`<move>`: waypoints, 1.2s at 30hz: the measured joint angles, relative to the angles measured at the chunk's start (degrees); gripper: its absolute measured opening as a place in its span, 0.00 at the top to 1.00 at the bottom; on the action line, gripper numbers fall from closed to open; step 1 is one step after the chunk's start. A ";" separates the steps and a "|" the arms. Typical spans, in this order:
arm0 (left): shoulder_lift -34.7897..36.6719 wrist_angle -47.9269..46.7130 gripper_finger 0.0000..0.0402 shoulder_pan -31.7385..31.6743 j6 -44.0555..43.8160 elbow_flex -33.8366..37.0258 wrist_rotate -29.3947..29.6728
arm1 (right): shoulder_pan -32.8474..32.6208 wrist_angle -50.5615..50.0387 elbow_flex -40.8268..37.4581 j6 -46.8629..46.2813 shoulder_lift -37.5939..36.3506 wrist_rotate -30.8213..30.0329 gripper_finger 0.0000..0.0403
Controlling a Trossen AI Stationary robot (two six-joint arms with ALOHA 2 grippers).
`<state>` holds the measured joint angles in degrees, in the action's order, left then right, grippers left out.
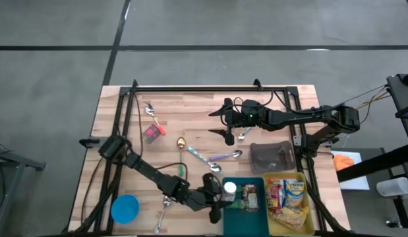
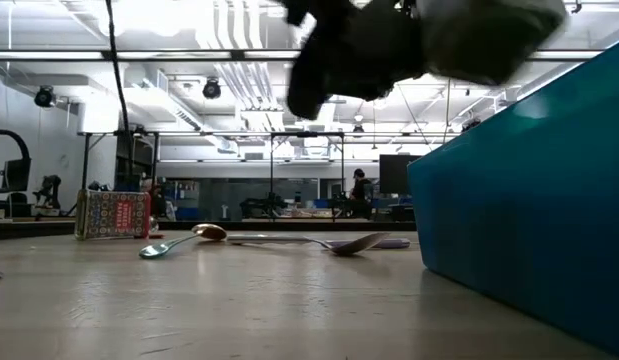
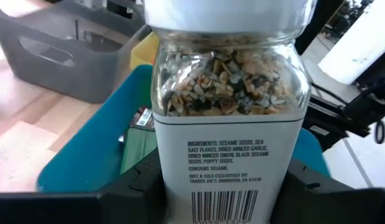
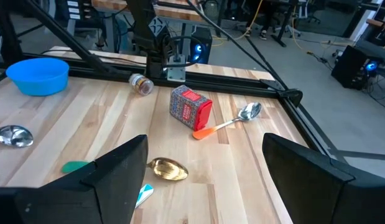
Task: Pick & Place Food Item
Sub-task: Put the white seasoning bottle into the blue bin
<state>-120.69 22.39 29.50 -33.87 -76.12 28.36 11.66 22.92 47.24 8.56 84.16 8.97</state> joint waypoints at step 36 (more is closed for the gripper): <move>-9.69 -1.66 0.52 -0.64 0.47 -10.97 -16.40 | 0.00 0.00 0.00 0.00 0.00 0.00 0.22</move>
<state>-130.39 20.73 28.86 -33.41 -87.09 11.97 11.66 22.92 47.24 8.56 84.16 8.97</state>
